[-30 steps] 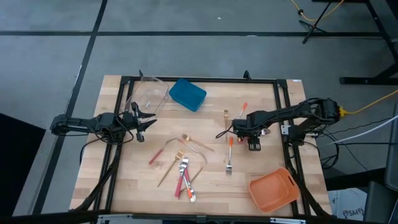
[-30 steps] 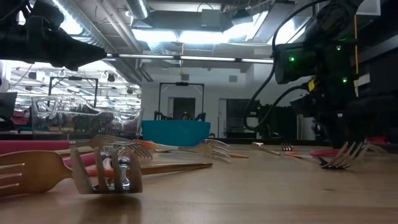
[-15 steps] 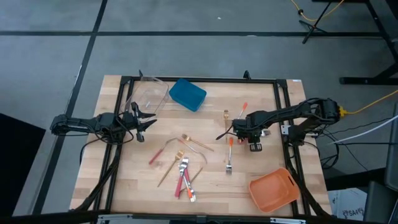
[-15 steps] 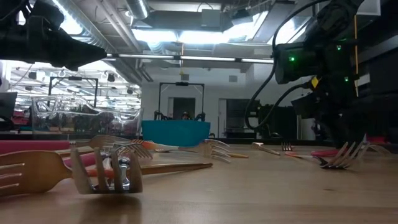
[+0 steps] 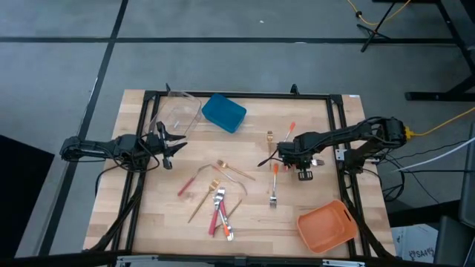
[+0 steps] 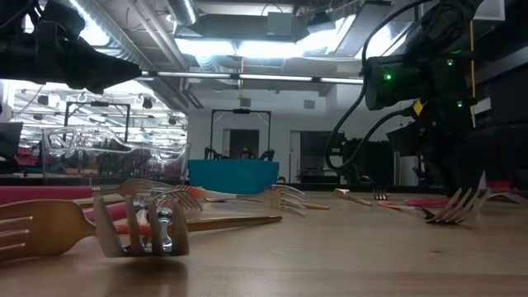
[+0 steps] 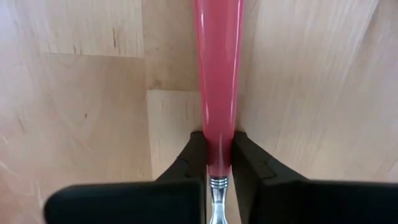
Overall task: Sort silverware by color (type)
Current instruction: Put the pink fork into the orange bin
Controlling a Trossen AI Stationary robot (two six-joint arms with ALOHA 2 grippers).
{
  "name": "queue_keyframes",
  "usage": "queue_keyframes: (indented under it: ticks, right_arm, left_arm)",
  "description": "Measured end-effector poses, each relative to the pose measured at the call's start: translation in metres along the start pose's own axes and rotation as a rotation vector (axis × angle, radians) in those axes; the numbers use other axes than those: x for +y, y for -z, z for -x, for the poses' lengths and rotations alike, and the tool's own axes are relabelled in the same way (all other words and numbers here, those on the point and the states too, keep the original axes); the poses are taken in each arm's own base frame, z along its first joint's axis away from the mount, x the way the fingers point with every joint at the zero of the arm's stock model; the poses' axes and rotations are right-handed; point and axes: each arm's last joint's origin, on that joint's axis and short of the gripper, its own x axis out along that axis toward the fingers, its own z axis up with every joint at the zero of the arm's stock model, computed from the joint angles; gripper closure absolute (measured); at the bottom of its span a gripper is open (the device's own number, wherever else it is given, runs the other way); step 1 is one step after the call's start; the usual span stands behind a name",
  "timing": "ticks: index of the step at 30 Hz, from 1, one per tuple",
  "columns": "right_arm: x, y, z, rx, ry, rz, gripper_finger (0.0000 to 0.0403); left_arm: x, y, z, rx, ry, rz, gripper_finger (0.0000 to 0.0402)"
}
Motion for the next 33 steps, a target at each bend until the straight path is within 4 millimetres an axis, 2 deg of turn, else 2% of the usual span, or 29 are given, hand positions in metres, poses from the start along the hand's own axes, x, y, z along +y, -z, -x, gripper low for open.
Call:
queue_keyframes:
  ticks: [8,13,18,22,27,30,33]
  right_arm:
    - [-0.001,-0.006,0.01,0.007,0.001,-0.001,0.0378]
    - [-0.002,-0.02,0.033,-0.042,0.007,-0.012,0.0379]
    - [0.007,-0.037,0.067,-0.109,0.004,0.026,0.0379]
    - [0.028,-0.049,0.102,-0.177,-0.001,0.093,0.0379]
    - [0.065,-0.059,0.144,-0.292,-0.04,0.086,0.0379]
    - [0.092,-0.058,0.159,-0.341,-0.069,0.085,0.0379]
    - [0.121,-0.053,0.166,-0.357,-0.103,0.07,0.0379]
  left_arm:
    - [0.0,0.0,0.0,0.0,0.0,0.0,0.0292]
    - [0.0,0.0,0.0,0.0,0.0,0.0,0.0292]
    - [0.0,0.0,0.0,0.0,0.0,0.0,0.0292]
    - [0.0,0.0,0.0,0.0,0.0,-0.001,0.0292]
    - [0.0,0.0,0.0,0.0,0.0,0.0,0.0292]
    - [0.0,0.0,0.0,0.0,0.0,0.0,0.0292]
    - [0.0,0.0,0.0,0.0,0.0,0.0,0.0292]
